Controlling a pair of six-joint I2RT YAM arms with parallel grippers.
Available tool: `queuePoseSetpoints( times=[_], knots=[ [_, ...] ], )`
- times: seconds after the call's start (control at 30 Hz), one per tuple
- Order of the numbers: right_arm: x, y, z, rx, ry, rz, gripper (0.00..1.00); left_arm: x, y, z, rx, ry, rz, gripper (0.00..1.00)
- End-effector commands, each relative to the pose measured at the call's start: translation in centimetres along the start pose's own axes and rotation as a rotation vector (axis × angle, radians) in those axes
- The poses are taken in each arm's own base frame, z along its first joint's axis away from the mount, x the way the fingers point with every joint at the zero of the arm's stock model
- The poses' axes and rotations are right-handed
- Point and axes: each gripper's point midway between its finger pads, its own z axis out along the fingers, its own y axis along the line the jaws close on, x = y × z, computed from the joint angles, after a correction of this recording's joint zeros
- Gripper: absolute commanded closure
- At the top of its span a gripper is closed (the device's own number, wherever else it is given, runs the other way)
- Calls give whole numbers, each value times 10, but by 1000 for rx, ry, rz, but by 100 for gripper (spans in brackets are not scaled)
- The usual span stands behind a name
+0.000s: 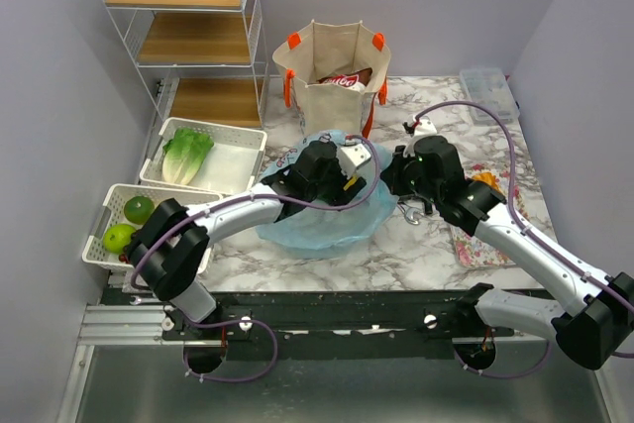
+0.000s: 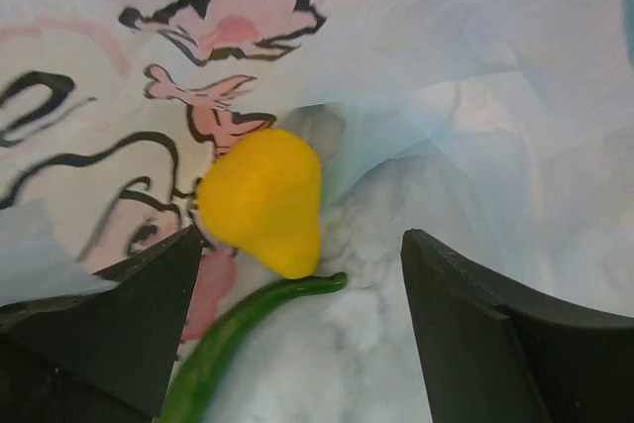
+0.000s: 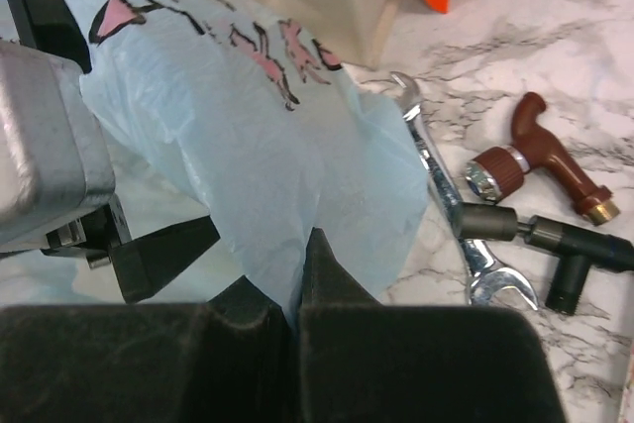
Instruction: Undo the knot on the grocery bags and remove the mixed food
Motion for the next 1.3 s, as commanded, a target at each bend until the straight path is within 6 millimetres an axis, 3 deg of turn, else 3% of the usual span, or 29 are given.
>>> queuePoseSetpoints(
  times=[0.0,0.17,0.4,0.47,0.63,0.7,0.77,0.83,0.87,1.0,1.1,1.27],
  knots=[
    [-20,-16,1,116,-86,44,99,-1,-8,16,-20,14,-292,19],
    [-14,-11,0,83,-68,41,99,24,9,33,-136,63,-421,19],
    [-3,0,4,18,-17,42,99,49,26,60,-244,147,-444,16],
    [-2,1,4,11,-12,42,99,54,27,66,-244,159,-448,23],
    [2,1,5,5,-2,38,99,76,24,72,-256,230,-459,22],
    [3,1,6,8,1,35,99,76,23,72,-240,221,-443,27],
    [4,0,7,11,1,34,99,73,20,72,-207,228,-433,40],
    [4,-1,7,14,1,30,99,68,15,67,-158,234,-436,57],
    [4,-2,8,21,-1,23,99,25,4,47,-52,100,-414,76],
    [4,-3,8,23,-3,18,99,-18,-16,12,60,-24,-300,90],
    [4,-4,7,24,-5,13,99,-26,-22,-7,101,-6,-280,100],
    [3,-6,3,29,-12,-2,99,-18,-31,-37,159,110,-248,100]
  ],
)
